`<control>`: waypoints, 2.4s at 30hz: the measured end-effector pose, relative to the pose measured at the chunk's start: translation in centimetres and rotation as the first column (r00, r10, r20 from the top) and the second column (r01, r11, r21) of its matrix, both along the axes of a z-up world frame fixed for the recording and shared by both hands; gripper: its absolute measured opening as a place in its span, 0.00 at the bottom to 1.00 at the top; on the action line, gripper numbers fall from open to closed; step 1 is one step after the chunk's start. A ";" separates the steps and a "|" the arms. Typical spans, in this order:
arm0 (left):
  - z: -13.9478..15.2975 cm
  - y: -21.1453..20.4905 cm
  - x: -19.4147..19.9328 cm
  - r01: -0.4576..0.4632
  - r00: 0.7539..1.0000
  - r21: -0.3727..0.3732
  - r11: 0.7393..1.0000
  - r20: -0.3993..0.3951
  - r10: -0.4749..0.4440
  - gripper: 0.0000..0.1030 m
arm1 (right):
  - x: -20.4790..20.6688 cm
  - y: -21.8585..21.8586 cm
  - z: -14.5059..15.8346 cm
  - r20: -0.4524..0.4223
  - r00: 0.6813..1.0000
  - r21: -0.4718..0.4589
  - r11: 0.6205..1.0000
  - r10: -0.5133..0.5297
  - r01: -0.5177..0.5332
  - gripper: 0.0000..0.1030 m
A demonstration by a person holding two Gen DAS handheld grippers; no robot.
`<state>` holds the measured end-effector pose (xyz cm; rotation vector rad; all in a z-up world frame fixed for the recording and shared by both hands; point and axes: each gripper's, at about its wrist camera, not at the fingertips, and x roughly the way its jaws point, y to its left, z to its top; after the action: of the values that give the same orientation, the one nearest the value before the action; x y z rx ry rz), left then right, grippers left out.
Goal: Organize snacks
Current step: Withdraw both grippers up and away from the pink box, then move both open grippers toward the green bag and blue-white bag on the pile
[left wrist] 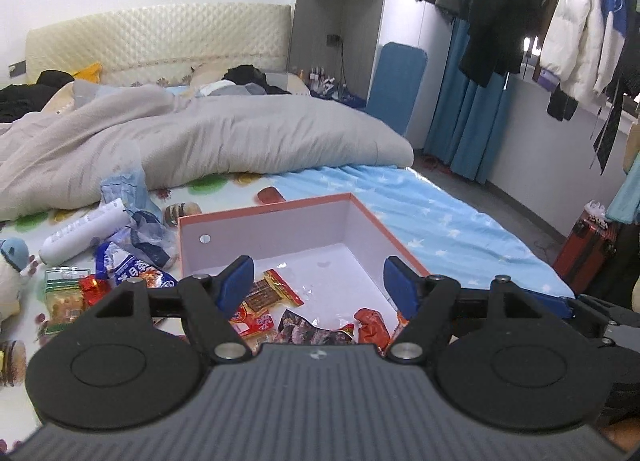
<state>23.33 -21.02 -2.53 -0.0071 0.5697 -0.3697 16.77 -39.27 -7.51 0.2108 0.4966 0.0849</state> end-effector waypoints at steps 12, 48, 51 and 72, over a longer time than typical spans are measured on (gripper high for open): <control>-0.3 4.7 -5.0 -0.062 0.998 -0.011 0.998 -0.012 0.062 0.74 | -2.4 3.3 2.3 0.037 0.994 -0.036 0.994 0.104 -0.103 0.83; -2.5 23.2 -10.6 -0.336 0.939 0.063 0.940 -0.052 0.339 0.76 | -4.4 17.4 -2.1 -0.016 0.961 -0.042 0.961 0.274 -0.275 0.83; -2.9 24.7 -9.3 -0.366 0.929 0.031 0.930 -0.055 0.367 0.76 | -3.8 18.0 -2.7 -0.027 0.960 -0.054 0.959 0.277 -0.278 0.83; -16.2 31.8 9.5 -0.360 0.906 0.025 0.933 -0.229 0.356 0.88 | 8.8 28.9 -8.7 -0.065 0.939 -0.221 0.913 0.336 -0.342 0.78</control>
<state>32.79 10.79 -18.72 -0.1726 0.7798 -0.0127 25.53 -10.40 -16.23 -0.1038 0.5603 0.3640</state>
